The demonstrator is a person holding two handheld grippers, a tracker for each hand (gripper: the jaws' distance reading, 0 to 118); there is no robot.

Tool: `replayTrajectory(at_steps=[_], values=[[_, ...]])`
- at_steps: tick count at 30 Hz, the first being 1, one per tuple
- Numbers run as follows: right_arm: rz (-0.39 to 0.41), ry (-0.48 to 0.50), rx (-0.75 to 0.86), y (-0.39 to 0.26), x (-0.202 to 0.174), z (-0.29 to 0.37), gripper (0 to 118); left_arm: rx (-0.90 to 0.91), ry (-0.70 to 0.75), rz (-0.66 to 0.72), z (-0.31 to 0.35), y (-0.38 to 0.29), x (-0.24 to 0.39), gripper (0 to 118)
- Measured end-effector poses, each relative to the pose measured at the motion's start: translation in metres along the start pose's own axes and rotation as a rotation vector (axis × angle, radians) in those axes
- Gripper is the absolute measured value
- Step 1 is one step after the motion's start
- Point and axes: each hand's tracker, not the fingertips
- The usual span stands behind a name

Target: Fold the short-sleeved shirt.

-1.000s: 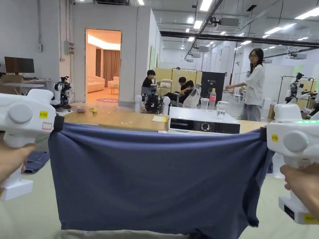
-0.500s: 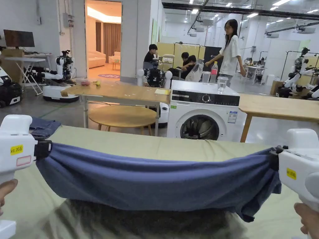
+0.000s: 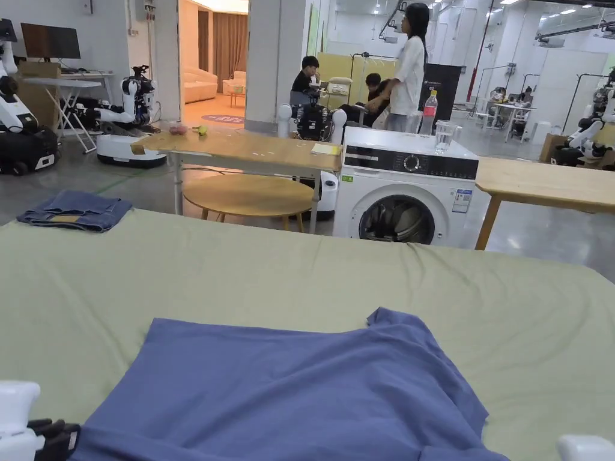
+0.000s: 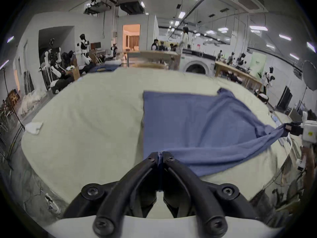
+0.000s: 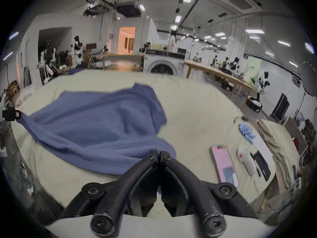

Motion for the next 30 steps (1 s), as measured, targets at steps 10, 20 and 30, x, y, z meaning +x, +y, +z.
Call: replayTrajectory(at_steps=[10, 20, 30], values=[[0.046, 0.028, -0.239, -0.051, -0.005, -0.052, 0, -0.195, 0.023, -0.033, -0.049, -0.037, -0.013, 0], [-0.095, 0.057, -0.090, -0.012, -0.009, -0.023, 53, -0.093, 0.044, 0.039, -0.029, -0.017, -0.006, 39], [-0.150, 0.101, 0.283, 0.036, -0.060, 0.014, 6, 0.266, 0.012, -0.011, -0.007, 0.022, 0.052, 24]])
